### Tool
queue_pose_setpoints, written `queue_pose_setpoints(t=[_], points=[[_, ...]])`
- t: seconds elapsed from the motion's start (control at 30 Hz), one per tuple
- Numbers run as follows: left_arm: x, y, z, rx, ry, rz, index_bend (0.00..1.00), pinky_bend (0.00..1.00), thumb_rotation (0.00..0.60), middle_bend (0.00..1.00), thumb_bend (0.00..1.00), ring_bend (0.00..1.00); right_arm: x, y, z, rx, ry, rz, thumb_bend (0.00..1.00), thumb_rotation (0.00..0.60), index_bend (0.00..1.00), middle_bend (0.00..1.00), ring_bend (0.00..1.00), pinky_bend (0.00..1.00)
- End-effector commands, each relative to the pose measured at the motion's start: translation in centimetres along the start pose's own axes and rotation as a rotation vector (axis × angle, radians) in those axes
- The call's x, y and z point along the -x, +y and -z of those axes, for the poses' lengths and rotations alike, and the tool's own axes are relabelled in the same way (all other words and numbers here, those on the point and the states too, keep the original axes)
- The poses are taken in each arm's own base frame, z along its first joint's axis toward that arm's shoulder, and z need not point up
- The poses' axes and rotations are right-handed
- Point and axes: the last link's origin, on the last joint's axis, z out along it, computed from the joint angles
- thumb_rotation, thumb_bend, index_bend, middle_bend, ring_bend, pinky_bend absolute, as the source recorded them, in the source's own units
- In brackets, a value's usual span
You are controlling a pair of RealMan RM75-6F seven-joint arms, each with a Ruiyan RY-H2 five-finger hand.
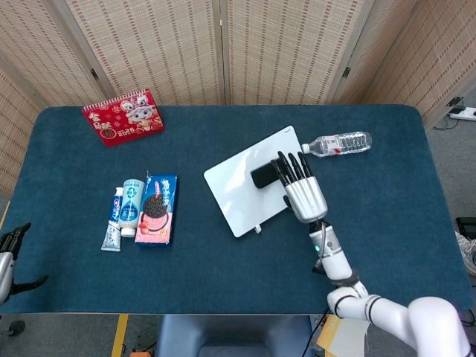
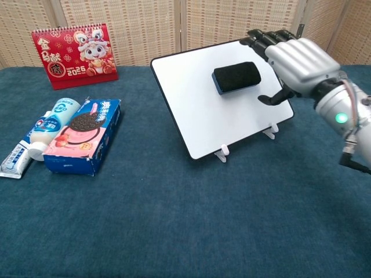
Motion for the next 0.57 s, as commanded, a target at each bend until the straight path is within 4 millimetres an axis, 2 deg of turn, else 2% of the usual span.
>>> queue_pose_setpoints(t=[0.03,0.07,0.13,0.27,0.33,0.4,0.57], points=[[0.2,0.5,0.2,0.003,0.016,-0.012,0.00,0.35,0.600,0.16,0.13,0.16,-7.8,5.3,13.4,0.108,-0.227,-0.086,0.28,0.600,0.00,0.00,0.00,0.00],[0.2,1.0,0.3,0.013,0.029,-0.016,0.00,0.35,0.600,0.16,0.13,0.16,-8.8,6.2,15.3,0.139,-0.272,-0.104,0.28,0.600,0.00,0.00,0.00,0.00],[0.3,1.6,0.6,0.038,0.049,-0.014,0.00,0.35,0.600,0.16,0.13,0.16,-9.7,7.9,17.7,0.192,-0.303,-0.115,0.28,0.600,0.00,0.00,0.00,0.00],[0.5,2.8,1.8,0.050,0.046,0.022,0.00,0.35,0.600,0.16,0.13,0.15,-9.2,10.7,21.4,0.293,-0.277,-0.046,0.28,0.600,0.00,0.00,0.00,0.00],[0.5,3.4,2.1,0.065,0.035,0.025,0.00,0.35,0.600,0.16,0.13,0.15,-8.7,10.9,22.1,0.323,-0.269,-0.019,0.28,0.600,0.00,0.00,0.00,0.00],[0.7,4.0,2.3,0.084,0.031,0.003,0.00,0.35,0.600,0.15,0.13,0.15,-9.1,10.8,22.2,0.319,-0.233,-0.005,0.28,0.600,0.00,0.00,0.00,0.00],[1.4,3.6,2.5,0.043,-0.033,-0.036,0.00,0.35,0.600,0.15,0.13,0.15,-9.3,10.7,22.7,0.303,-0.252,-0.047,0.28,0.600,0.00,0.00,0.00,0.00]])
